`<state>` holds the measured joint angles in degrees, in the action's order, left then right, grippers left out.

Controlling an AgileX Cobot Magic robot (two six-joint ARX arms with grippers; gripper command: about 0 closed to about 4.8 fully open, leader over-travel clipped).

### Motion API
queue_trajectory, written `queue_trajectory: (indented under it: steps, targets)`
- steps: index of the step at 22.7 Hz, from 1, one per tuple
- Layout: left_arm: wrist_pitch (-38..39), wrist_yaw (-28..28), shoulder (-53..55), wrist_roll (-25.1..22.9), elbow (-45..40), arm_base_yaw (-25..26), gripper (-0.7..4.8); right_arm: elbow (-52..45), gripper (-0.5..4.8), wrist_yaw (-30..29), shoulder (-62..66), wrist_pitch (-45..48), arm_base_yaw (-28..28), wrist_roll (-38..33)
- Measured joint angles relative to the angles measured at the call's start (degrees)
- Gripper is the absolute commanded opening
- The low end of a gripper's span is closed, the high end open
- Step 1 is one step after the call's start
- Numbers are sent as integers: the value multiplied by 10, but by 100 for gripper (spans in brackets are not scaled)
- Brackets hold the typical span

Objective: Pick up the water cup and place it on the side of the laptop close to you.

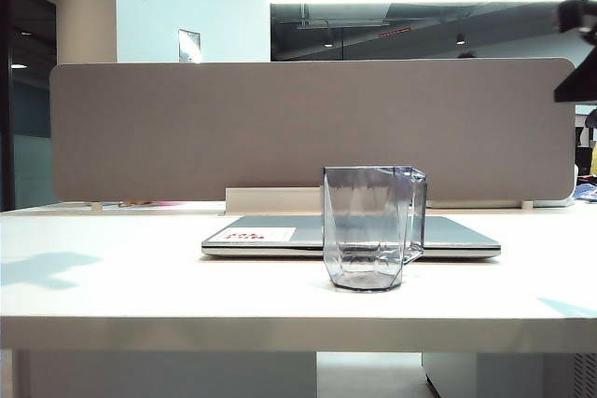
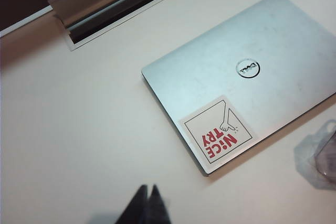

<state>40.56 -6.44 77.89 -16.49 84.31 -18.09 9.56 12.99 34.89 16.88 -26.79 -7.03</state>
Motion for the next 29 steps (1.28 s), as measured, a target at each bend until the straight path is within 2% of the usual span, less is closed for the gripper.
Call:
queue_trajectory:
  steps: [5,11,20,29]
  targets:
    - [0,0,0,0,0,0,-6,-2,-6,25,-85,-101,0,0]
    - [0,0,0,0,0,0,-6,-29,-6,51,-214,-176,0,-7]
    - [8,0,-30,0,-10,0,-6,-71,-6,63,-322,-255,0,-22]
    - [-85,1,-186,-19,-188,0,-6,-85,-6,63,-348,-275,0,-26]
